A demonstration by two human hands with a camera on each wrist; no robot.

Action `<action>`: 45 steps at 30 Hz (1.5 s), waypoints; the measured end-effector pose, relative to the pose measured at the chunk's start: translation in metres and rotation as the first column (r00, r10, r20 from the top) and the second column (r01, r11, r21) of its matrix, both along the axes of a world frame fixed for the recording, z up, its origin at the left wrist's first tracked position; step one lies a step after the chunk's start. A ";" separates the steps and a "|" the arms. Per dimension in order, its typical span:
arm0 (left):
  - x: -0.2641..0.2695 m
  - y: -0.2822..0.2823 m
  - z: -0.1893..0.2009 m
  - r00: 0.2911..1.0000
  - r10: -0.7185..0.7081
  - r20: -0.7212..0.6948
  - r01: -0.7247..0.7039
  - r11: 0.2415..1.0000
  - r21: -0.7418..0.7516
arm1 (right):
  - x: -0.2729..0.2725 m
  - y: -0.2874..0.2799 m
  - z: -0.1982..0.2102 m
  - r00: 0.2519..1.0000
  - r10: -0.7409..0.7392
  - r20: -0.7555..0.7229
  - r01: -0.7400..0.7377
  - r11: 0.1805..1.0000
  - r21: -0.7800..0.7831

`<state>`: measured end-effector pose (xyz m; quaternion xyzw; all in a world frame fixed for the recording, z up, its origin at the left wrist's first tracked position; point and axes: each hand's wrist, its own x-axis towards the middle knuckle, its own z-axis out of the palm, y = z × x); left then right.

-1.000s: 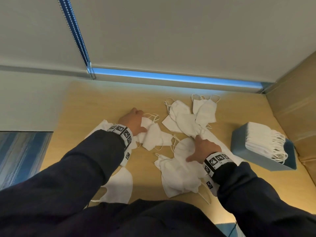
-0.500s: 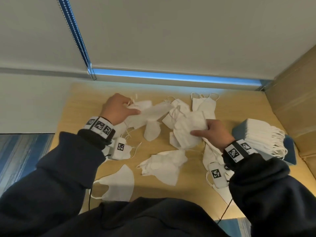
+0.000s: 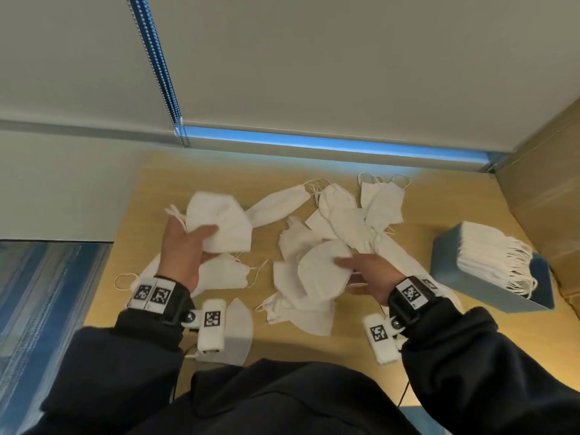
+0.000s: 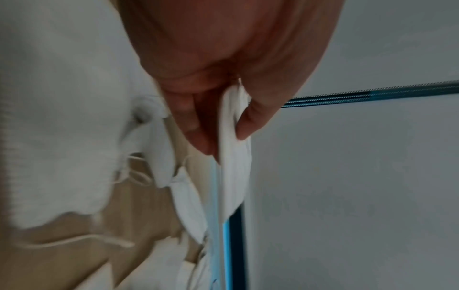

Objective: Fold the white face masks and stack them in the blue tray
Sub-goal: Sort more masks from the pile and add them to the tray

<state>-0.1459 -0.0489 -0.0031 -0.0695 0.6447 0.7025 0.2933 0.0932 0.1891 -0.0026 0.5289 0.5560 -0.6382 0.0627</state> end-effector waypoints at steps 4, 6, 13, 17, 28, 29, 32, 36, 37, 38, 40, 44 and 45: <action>0.027 -0.020 -0.019 0.997 -0.082 -0.005 0.081 0.985 -0.155 | 0.004 0.002 -0.002 1.000 -0.024 -0.018 0.026 0.985 0.169; 0.035 -0.026 -0.019 0.994 -0.101 -0.030 0.094 0.981 -0.169 | 0.007 0.004 -0.001 0.985 -0.101 -0.142 0.113 0.990 0.081; 0.050 -0.020 0.003 0.976 -0.193 -0.099 0.195 0.981 0.009 | -0.011 -0.014 0.012 0.911 -0.142 -0.388 0.124 0.990 -0.069; 0.059 -0.011 0.013 0.966 -0.234 -0.112 0.235 0.972 -0.008 | -0.023 -0.030 0.014 0.869 -0.113 -0.482 0.060 0.990 -0.124; 0.068 -0.018 0.006 0.970 -0.206 -0.127 0.196 0.976 -0.090 | -0.029 -0.040 0.033 0.826 0.054 -0.560 0.056 0.983 0.177; 0.069 -0.018 0.006 0.971 -0.203 -0.125 0.194 0.977 -0.084 | -0.028 -0.040 0.031 0.836 0.053 -0.546 0.029 0.990 0.140; 0.070 -0.017 0.008 0.965 -0.235 -0.118 0.225 0.970 -0.094 | -0.027 -0.041 0.026 0.844 0.058 -0.533 -0.041 0.998 0.044; 0.061 -0.020 0.009 0.920 -0.315 -0.233 0.248 0.929 -0.275 | -0.028 -0.041 0.025 0.842 0.022 -0.539 -0.017 1.000 0.014; 0.058 -0.022 0.012 0.907 -0.321 -0.271 0.232 0.921 -0.314 | -0.029 -0.041 0.025 0.851 0.026 -0.525 0.005 0.998 0.057; 0.055 -0.025 0.016 0.896 -0.318 -0.309 0.211 0.919 -0.333 | -0.029 -0.041 0.024 0.861 0.036 -0.507 0.028 0.993 0.118; 0.049 -0.028 0.027 0.881 -0.272 -0.387 0.153 0.938 -0.311 | -0.028 -0.038 0.020 0.865 0.063 -0.497 0.045 0.978 0.202; 0.036 -0.031 0.051 0.880 -0.163 -0.447 0.118 0.985 -0.126 | -0.028 -0.033 0.020 0.871 0.005 -0.491 0.100 0.977 0.188; 0.034 -0.031 0.054 0.865 -0.174 -0.471 0.126 0.983 -0.131 | -0.029 -0.033 0.021 0.876 -0.029 -0.481 0.137 0.972 0.191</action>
